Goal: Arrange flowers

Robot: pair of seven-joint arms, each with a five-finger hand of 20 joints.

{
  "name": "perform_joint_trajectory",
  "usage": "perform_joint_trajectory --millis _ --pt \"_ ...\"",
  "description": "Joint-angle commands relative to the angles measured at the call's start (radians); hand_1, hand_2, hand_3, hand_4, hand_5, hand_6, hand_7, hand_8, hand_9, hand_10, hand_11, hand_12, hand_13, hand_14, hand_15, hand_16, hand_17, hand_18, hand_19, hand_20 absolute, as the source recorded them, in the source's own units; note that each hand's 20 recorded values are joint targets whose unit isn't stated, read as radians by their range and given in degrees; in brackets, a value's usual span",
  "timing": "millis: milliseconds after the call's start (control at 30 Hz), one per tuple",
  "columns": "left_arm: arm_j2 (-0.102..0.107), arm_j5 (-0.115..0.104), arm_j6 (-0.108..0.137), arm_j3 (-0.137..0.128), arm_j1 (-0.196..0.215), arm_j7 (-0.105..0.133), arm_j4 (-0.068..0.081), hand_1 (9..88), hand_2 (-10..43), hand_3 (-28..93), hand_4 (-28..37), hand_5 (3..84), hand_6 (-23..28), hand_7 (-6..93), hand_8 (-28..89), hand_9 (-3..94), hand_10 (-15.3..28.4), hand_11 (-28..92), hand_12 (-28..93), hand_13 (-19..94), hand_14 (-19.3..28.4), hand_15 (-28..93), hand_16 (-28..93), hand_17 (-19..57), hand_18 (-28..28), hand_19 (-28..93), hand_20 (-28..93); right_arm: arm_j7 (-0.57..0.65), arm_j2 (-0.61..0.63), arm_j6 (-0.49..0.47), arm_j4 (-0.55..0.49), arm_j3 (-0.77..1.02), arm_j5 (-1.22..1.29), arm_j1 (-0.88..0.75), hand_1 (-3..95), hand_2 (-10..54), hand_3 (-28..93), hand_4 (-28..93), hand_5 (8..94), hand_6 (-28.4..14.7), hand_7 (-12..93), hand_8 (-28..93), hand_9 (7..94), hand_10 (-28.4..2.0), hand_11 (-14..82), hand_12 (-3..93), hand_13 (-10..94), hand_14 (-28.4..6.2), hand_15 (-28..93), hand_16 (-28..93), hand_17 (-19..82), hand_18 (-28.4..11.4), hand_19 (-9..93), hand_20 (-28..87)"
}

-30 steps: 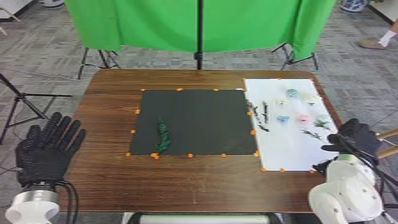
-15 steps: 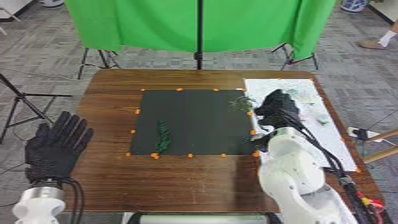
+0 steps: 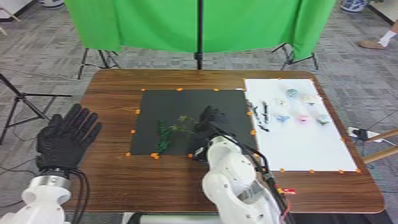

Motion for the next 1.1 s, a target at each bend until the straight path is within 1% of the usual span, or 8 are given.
perform_joint_trajectory --millis 33,167,367,467,567,700,867,1100 --pt "0.009 -0.010 0.033 -0.012 0.009 -0.013 0.002 29.7 18.7 73 -26.7 46.5 8.3 12.9 -9 38.8 14.0 18 12 29 14.1 33 -5 -2.9 12.7 27 13 0.004 -0.039 -0.001 0.017 -0.021 -0.062 -0.022 58.8 -9.5 71 -23 70.8 -3.3 43 19 81.0 -12.1 30.5 54.0 72 -13.8 70 39 49 -23.7 93 49" --pt "0.004 -0.019 0.029 -0.010 0.010 -0.012 0.000 29.7 18.7 73 -26.9 47.0 8.4 13.1 -9 39.1 14.1 18 12 29 14.1 34 -5 -2.8 12.6 27 14 0.013 -0.043 0.006 0.010 -0.018 -0.029 -0.035 57.4 -9.5 71 -22 70.3 -3.6 42 18 80.5 -12.2 30.5 54.1 72 -13.9 70 39 49 -24.1 93 49" --pt "-0.005 -0.040 0.030 -0.020 0.030 0.016 -0.006 29.7 18.7 73 -27.1 47.3 8.5 13.4 -9 39.3 14.2 19 12 29 14.1 34 -5 -2.7 12.6 27 14 0.037 -0.021 0.019 -0.022 -0.008 0.033 -0.031 52.9 -9.5 69 -21 69.4 -7.0 24 14 78.3 -14.7 30.4 48.2 70 -14.8 70 38 48 -24.1 93 48" --pt "-0.013 -0.039 0.026 -0.027 0.039 0.033 -0.011 29.6 18.6 73 -27.1 47.2 8.5 13.4 -9 39.3 14.2 19 12 29 14.2 35 -5 -2.7 12.6 27 14 0.030 0.017 0.034 -0.055 -0.011 0.043 -0.028 50.9 -9.5 71 -21 67.3 -7.3 19 6 77.0 -15.8 32.2 45.8 69 -15.4 70 38 48 -24.2 93 48" --pt "-0.019 -0.044 0.025 -0.039 0.053 0.055 -0.018 29.6 18.6 73 -27.2 47.2 8.4 13.5 -9 39.3 14.2 19 12 29 14.2 35 -5 -2.8 12.6 27 14 0.015 0.069 0.027 -0.097 -0.024 0.022 -0.035 49.6 -9.5 72 -22 66.5 -7.4 20 1 75.4 -16.9 33.5 43.9 68 -16.0 70 38 47 -24.3 93 48" --pt "-0.030 -0.043 0.038 -0.050 0.067 0.060 -0.024 29.7 18.6 73 -27.6 47.2 8.5 13.6 -9 39.5 14.2 19 12 29 14.2 35 -5 -2.8 12.6 28 14 0.014 0.107 -0.039 -0.125 -0.030 0.016 -0.043 49.8 -9.5 69 -27 66.0 -6.8 29 10 71.8 -18.2 40.0 37.8 66 -16.2 71 37 46 -24.6 93 48" --pt "-0.040 -0.041 0.024 -0.052 0.071 0.062 -0.024 30.3 18.1 73 -27.9 47.2 8.5 13.8 -9 39.5 14.3 19 12 30 14.1 36 -5 -2.9 12.8 28 14 -0.004 0.150 -0.129 -0.147 -0.028 -0.033 -0.069 53.2 -9.5 53 -28 64.9 -6.0 41 -11 68.9 -18.9 46.9 34.8 66 -16.2 71 38 45 -24.9 93 48" --pt "-0.045 -0.048 0.028 -0.058 0.078 0.074 -0.023 30.3 17.9 73 -28.0 47.2 8.5 14.0 -9 39.6 14.4 20 12 30 14.2 36 -6 -2.9 12.8 28 14 -0.031 0.161 -0.201 -0.167 -0.009 -0.061 -0.115 44.4 -9.5 60 -28 63.8 -7.4 39 -11 66.8 -20.3 45.6 33.9 63 -17.2 71 37 44 -25.1 93 48"
